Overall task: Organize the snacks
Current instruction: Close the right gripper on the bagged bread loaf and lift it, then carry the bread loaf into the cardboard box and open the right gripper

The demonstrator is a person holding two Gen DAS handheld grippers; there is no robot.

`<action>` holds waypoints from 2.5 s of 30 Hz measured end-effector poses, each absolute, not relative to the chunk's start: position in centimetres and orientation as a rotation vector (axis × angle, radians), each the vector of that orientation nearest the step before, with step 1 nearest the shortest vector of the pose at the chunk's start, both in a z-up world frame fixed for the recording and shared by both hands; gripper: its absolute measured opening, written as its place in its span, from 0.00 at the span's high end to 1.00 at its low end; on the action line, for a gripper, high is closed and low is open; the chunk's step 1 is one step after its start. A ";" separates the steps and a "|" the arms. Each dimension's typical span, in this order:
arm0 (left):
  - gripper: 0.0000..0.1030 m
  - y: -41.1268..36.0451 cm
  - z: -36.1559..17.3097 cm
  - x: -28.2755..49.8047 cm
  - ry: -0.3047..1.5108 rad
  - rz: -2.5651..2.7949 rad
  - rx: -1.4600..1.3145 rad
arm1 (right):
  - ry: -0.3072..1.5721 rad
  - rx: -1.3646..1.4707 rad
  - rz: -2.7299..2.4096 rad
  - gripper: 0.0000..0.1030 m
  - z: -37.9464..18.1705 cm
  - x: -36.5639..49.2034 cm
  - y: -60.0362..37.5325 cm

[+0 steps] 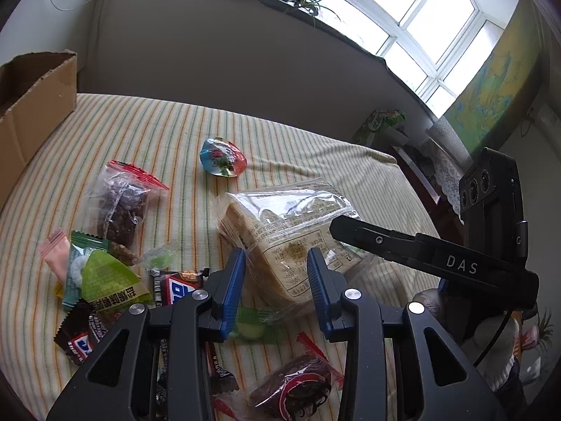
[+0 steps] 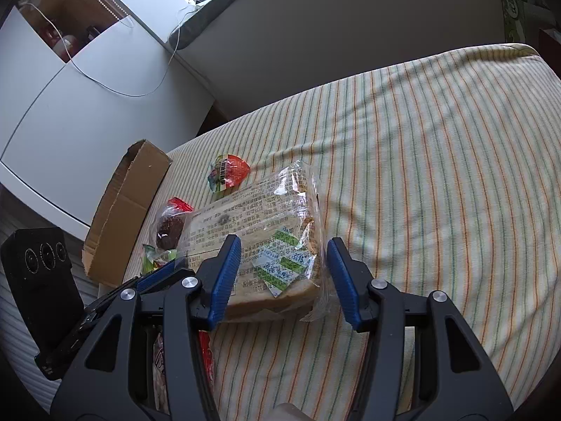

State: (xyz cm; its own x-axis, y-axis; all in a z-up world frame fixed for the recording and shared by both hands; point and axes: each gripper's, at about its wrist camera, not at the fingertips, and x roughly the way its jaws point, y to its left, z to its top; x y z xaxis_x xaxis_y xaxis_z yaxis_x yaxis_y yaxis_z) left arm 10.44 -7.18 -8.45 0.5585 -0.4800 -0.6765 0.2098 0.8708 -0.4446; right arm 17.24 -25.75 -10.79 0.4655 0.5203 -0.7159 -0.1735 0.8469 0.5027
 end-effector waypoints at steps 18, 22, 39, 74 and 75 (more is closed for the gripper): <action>0.66 -3.3 -4.4 7.6 0.742 -0.389 -0.342 | 0.933 0.286 0.476 0.48 -5.3 15.2 -21.0; 0.66 -1.1 -3.2 6.8 0.690 -0.363 -0.358 | 0.912 0.255 0.501 0.48 -3.7 14.9 -18.8; 0.66 7.9 -1.2 4.8 0.549 -0.213 -0.459 | 0.858 0.103 0.622 0.48 0.2 14.6 -7.3; 0.69 18.4 -5.0 5.4 0.580 0.026 -0.567 | 0.935 -0.126 0.702 0.48 -4.4 17.8 10.1; 0.69 18.3 -5.0 5.4 0.579 0.022 -0.569 | 0.927 -0.131 0.694 0.48 -4.5 17.8 10.1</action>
State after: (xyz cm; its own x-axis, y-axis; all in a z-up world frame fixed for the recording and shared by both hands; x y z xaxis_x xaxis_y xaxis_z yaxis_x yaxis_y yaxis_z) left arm 5.37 18.26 -5.02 0.8410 -0.1360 -0.5236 -0.1756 0.8468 -0.5021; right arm 17.79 10.13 -4.48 0.4019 0.4929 -0.7717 -0.6012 0.7777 0.1836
